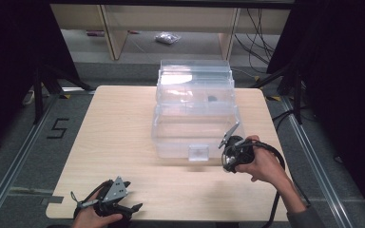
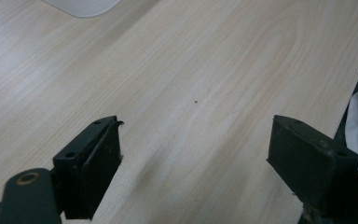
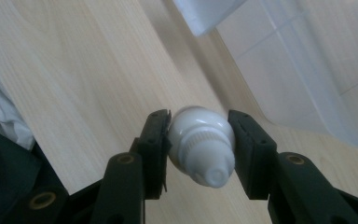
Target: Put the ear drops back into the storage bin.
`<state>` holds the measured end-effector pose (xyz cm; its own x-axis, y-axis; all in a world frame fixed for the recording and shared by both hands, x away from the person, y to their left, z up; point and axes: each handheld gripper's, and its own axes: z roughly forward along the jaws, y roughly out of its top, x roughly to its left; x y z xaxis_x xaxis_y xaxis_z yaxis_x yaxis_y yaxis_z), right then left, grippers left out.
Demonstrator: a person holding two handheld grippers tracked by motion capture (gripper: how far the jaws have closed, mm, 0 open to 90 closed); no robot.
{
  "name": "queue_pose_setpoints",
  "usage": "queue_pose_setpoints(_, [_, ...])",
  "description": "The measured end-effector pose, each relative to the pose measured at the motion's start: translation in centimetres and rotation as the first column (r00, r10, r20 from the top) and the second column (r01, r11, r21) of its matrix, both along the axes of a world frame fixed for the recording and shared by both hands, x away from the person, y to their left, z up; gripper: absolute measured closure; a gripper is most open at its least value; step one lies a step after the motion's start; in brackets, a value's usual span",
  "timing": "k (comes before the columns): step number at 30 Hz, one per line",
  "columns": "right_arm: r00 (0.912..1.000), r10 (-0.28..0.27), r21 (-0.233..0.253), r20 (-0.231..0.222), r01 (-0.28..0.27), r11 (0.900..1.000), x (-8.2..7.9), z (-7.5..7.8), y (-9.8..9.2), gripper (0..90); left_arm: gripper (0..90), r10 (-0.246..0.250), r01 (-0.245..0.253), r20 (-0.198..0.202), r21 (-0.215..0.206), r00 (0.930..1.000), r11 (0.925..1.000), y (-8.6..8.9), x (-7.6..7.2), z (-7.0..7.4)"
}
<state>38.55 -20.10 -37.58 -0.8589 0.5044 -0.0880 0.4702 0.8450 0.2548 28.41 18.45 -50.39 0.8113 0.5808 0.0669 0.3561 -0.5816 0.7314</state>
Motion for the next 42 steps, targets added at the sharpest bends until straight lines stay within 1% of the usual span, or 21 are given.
queue_pose_setpoints(3, [1.0000, 0.002, -0.004, 0.007, -0.002, 1.000, 0.0, 0.6, 0.0, 60.2, 16.6, -0.003, 0.003, 0.004, 0.013, 1.0000, 0.9999, 0.1, 0.0, 0.1])
queue_pose_setpoints(5, [1.0000, 0.007, 0.002, 0.001, -0.007, 1.000, 0.1, 1.3, 0.1, 60.2, 16.6, -0.001, 0.001, 0.006, 0.008, 1.0000, 1.0000, 0.1, 0.0, 0.1])
queue_pose_setpoints(6, [1.0000, -0.009, 0.000, 0.001, 0.009, 1.000, 0.2, 1.9, 0.2, 60.2, 16.6, -0.001, 0.001, 0.005, 0.008, 1.0000, 1.0000, 0.1, 0.0, 0.1])
queue_pose_setpoints(7, [0.9999, 0.006, 0.000, 0.008, -0.006, 1.000, 0.4, 2.2, 0.2, 60.2, 16.6, -0.010, 0.010, 0.013, 0.014, 0.9999, 0.9999, 0.1, 0.1, 0.1])
queue_pose_setpoints(9, [0.9999, 0.006, 0.000, 0.011, -0.006, 1.000, 0.8, 2.8, 0.2, 60.2, 16.6, 0.002, -0.002, 0.003, 0.003, 1.0000, 1.0000, 0.0, 0.0, 0.0])
queue_pose_setpoints(10, [0.9999, -0.013, 0.000, 0.011, 0.013, 1.000, 0.9, 3.1, 0.2, 60.2, 16.6, -0.007, 0.007, 0.010, 0.006, 0.9999, 1.0000, 0.1, 0.1, 0.1])
queue_pose_setpoints(12, [0.9999, -0.002, 0.001, 0.012, 0.002, 1.000, 1.1, 3.3, 0.2, 60.2, 16.6, -0.006, 0.006, 0.009, 0.005, 0.9999, 1.0000, 0.1, 0.1, 0.1])
queue_pose_setpoints(15, [0.9997, -0.012, -0.004, 0.022, 0.012, 1.000, 1.8, 4.1, 0.2, 60.2, 16.6, 0.004, -0.004, -0.001, -0.001, 1.0000, 1.0000, 0.0, 0.0, 0.0])
queue_pose_setpoints(16, [0.9998, 0.000, -0.005, 0.022, 0.000, 1.000, 2.2, 4.3, 0.2, 60.2, 16.6, 0.000, 0.000, 0.004, 0.007, 1.0000, 1.0000, 0.0, 0.0, 0.1])
queue_pose_setpoints(18, [0.9997, -0.010, -0.010, 0.023, 0.010, 1.000, 2.7, 4.6, 0.2, 60.2, 16.6, -0.010, 0.010, 0.008, 0.002, 0.9999, 0.9999, 0.1, 0.1, 0.1])
queue_pose_setpoints(20, [0.9994, -0.029, -0.009, 0.019, 0.029, 1.000, 3.2, 4.9, 0.1, 60.2, 16.6, -0.009, 0.009, 0.011, 0.018, 0.9999, 0.9998, 0.1, 0.1, 0.1])
queue_pose_setpoints(23, [0.9984, -0.053, -0.018, 0.019, 0.053, 0.998, 4.2, 5.1, 0.0, 60.2, 16.6, -0.011, 0.011, 0.006, 0.010, 0.9999, 0.9999, 0.1, 0.1, 0.2])
queue_pose_setpoints(29, [0.9973, -0.073, -0.015, 0.008, 0.073, 0.997, 6.4, 4.8, -0.2, 60.2, 16.6, -0.010, 0.010, 0.008, 0.007, 0.9999, 0.9999, 0.1, 0.1, 0.1])
queue_pose_setpoints(31, [0.9958, -0.091, -0.010, 0.004, 0.091, 0.996, 7.3, 4.6, -0.3, 60.2, 16.6, -0.009, 0.008, 0.008, 0.015, 0.9999, 0.9998, 0.1, 0.1, 0.1])
queue_pose_setpoints(32, [0.9940, -0.109, -0.009, -0.006, 0.109, 0.994, 8.2, 4.3, -0.4, 60.2, 16.6, -0.007, 0.007, 0.004, 0.002, 1.0000, 1.0000, 0.1, 0.1, 0.0])
queue_pose_setpoints(34, [0.9928, -0.119, -0.010, -0.011, 0.119, 0.993, 8.4, 4.1, -0.4, 60.2, 16.6, -0.006, 0.006, 0.004, 0.003, 1.0000, 1.0000, 0.1, 0.0, 0.1])
queue_pose_setpoints(35, [0.9927, -0.120, -0.015, -0.009, 0.120, 0.993, 9.0, 3.8, -0.5, 60.2, 16.6, -0.008, 0.008, 0.005, 0.004, 1.0000, 1.0000, 0.1, 0.1, 0.1])
queue_pose_setpoints(36, [0.9893, -0.144, -0.020, -0.022, 0.144, 0.989, 9.7, 3.3, -0.5, 60.2, 16.6, -0.005, 0.005, 0.000, -0.001, 1.0000, 1.0000, 0.0, 0.0, 0.0])
queue_pose_setpoints(38, [0.9889, -0.147, -0.024, -0.024, 0.146, 0.989, 10.2, 3.0, -0.6, 60.2, 16.6, -0.001, 0.001, -0.007, 0.000, 1.0000, 1.0000, 0.0, 0.0, -0.1])
queue_pose_setpoints(40, [0.9859, -0.162, -0.029, -0.040, 0.161, 0.986, 11.3, 2.1, -0.8, 60.2, 16.6, -0.022, 0.022, -0.003, 0.023, 0.9997, 0.9995, 0.1, 0.2, 0.0])
queue_pose_setpoints(42, [0.9829, -0.178, -0.034, -0.047, 0.176, 0.984, 11.5, 1.8, -0.9, 60.2, 16.6, -0.021, 0.021, -0.004, 0.021, 0.9998, 0.9996, 0.0, 0.1, 0.0])
